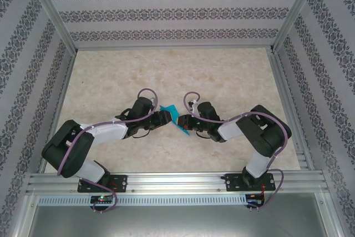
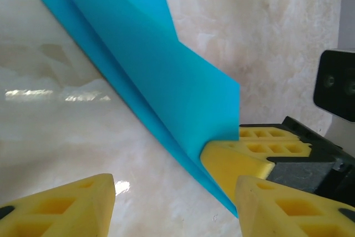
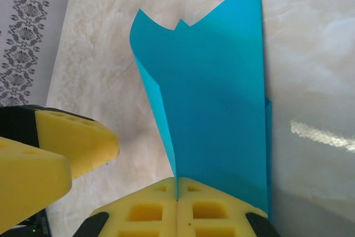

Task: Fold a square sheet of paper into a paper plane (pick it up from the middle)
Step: Fold the wing for the fifth time at the center of the table.

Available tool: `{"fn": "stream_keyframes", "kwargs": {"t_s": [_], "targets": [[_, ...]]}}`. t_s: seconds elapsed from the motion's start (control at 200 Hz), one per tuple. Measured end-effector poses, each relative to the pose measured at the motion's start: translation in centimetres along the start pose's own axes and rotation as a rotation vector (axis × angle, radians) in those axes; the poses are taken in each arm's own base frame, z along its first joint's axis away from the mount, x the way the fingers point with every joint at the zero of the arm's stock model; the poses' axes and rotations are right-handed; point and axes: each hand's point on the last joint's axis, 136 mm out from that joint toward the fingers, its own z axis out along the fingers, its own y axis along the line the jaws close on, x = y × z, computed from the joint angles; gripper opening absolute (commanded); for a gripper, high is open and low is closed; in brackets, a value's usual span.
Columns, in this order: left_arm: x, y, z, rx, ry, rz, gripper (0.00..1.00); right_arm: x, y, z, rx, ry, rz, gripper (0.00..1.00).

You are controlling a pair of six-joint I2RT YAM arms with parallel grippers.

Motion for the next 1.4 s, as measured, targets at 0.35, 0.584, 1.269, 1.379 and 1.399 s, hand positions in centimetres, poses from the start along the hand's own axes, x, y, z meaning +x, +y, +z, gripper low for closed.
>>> {"fn": "stream_keyframes", "kwargs": {"t_s": [0.35, 0.584, 1.269, 1.379, 1.399], "targets": [[0.3, -0.6, 1.5, 0.032, -0.008, 0.035, 0.45, 0.0, -1.2, -0.9, -0.019, -0.013, 0.103, 0.0], [0.1, -0.8, 2.5, 0.043, -0.01, 0.044, 0.42, 0.3, -2.0, -1.1, -0.013, -0.01, 0.163, 0.02], [-0.3, -1.7, 4.4, 0.091, 0.003, 0.081, 0.27, 0.2, -3.0, -1.0, -0.049, -0.019, 0.302, 0.0], [-0.1, -1.4, 4.7, 0.09, 0.015, 0.08, 0.25, 0.3, -3.0, -1.0, -0.048, -0.019, 0.305, 0.0], [0.0, -1.4, 4.8, 0.091, 0.018, 0.08, 0.24, 0.3, -3.0, -1.0, -0.047, -0.019, 0.304, 0.0]]}}
